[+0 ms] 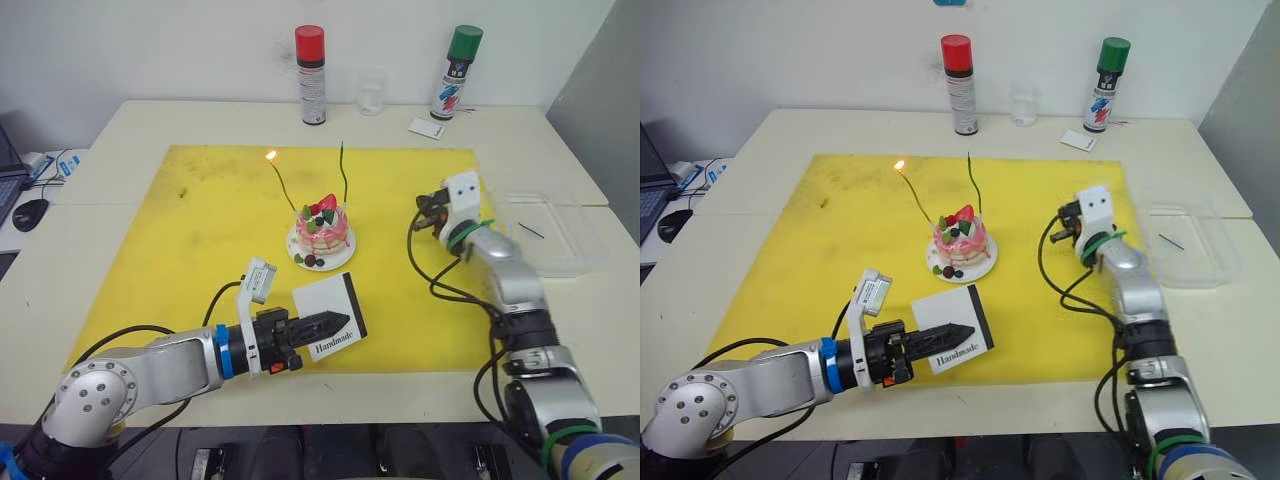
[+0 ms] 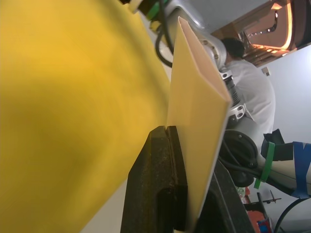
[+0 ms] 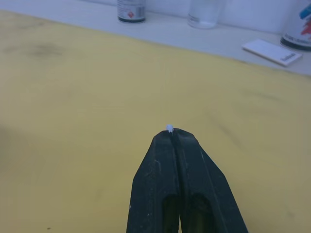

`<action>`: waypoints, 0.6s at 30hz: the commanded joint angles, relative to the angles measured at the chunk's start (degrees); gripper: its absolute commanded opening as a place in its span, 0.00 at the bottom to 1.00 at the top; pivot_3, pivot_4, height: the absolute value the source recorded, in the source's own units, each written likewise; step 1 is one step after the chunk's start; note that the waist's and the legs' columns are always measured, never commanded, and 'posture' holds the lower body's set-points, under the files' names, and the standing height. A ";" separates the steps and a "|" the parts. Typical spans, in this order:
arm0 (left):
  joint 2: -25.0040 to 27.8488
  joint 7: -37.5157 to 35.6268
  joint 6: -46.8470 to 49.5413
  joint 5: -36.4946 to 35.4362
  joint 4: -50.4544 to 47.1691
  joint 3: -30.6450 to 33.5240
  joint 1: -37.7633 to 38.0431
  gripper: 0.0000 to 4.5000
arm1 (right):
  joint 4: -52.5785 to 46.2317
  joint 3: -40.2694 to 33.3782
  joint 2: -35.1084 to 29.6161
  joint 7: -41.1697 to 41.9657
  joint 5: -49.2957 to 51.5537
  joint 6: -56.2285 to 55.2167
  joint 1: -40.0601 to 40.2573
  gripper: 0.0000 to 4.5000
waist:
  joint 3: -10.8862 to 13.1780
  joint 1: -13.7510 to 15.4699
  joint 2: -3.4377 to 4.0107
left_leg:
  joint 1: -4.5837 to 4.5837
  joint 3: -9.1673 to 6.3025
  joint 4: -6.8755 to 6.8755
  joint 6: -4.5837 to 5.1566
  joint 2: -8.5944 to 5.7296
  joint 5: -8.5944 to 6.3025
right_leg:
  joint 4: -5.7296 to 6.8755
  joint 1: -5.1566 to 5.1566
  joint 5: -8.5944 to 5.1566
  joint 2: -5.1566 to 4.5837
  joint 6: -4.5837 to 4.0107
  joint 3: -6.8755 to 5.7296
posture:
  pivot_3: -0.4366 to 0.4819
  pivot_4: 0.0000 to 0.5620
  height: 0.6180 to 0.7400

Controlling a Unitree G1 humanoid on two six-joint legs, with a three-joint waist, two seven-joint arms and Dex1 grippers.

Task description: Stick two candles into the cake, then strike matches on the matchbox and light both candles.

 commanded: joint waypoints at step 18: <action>-5.10 2.13 -1.43 4.35 7.48 2.09 -6.87 0.00 | -37.80 2.53 -16.02 30.10 20.73 12.43 7.18 0.01 | 0.00 0.41 -0.02 | -0.02 0.01 0.00 0.00 0.00 0.00 | -0.06 0.00 -0.01 0.00 0.02 0.01 | 0.48 0.27 1.00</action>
